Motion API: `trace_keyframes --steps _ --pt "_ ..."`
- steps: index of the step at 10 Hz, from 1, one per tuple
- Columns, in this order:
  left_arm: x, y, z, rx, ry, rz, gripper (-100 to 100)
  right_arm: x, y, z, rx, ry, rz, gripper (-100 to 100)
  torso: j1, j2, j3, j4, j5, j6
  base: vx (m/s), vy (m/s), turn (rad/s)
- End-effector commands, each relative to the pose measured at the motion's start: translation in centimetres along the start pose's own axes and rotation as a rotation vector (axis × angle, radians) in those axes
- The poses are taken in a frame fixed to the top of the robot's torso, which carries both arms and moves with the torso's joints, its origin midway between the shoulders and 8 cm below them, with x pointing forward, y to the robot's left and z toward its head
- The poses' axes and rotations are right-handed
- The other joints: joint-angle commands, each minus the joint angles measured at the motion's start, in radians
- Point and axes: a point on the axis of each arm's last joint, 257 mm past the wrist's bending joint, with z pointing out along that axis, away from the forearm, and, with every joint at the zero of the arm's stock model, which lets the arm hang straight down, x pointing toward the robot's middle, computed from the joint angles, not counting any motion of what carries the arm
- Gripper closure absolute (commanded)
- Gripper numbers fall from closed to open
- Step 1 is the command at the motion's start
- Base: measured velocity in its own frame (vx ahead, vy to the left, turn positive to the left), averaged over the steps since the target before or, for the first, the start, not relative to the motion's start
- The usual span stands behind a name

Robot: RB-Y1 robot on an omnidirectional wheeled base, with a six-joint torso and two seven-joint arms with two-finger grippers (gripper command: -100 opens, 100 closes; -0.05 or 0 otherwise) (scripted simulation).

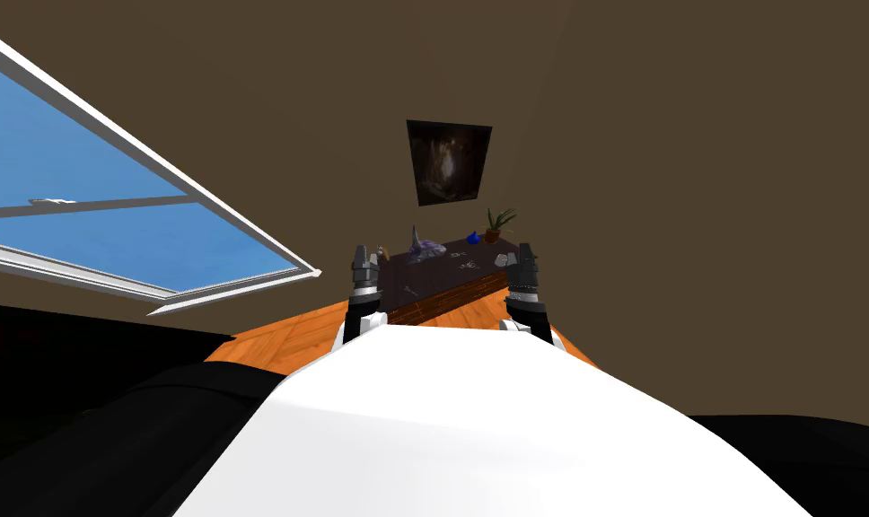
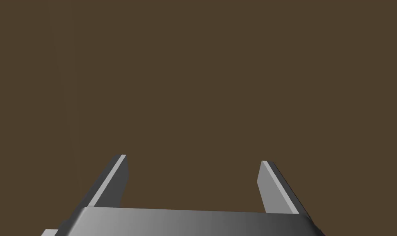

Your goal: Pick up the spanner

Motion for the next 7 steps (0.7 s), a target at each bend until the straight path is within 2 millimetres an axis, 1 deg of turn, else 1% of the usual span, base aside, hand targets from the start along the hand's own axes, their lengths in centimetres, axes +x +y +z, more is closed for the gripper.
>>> trace_keyframes --steps 1,4,7 --pt "0.3 0.4 -0.3 -0.007 0.025 0.013 -100 0.0 0.0 0.0 0.000 0.000 0.000 0 0.000 0.000 0.000 0.000 0.000 0.000 -0.006 0.003 -0.037" --pt "0.8 2.0 -1.5 -0.046 0.082 0.040 -100 0.0 0.0 0.0 0.000 0.000 0.000 0 0.001 0.001 0.001 0.000 0.000 0.000 -0.018 0.011 -0.068" --pt "1.1 4.9 -3.9 -0.127 0.134 0.058 -100 0.0 0.0 0.0 0.000 0.000 0.000 0 0.001 0.002 0.001 0.000 0.000 0.000 -0.032 0.012 -0.111"
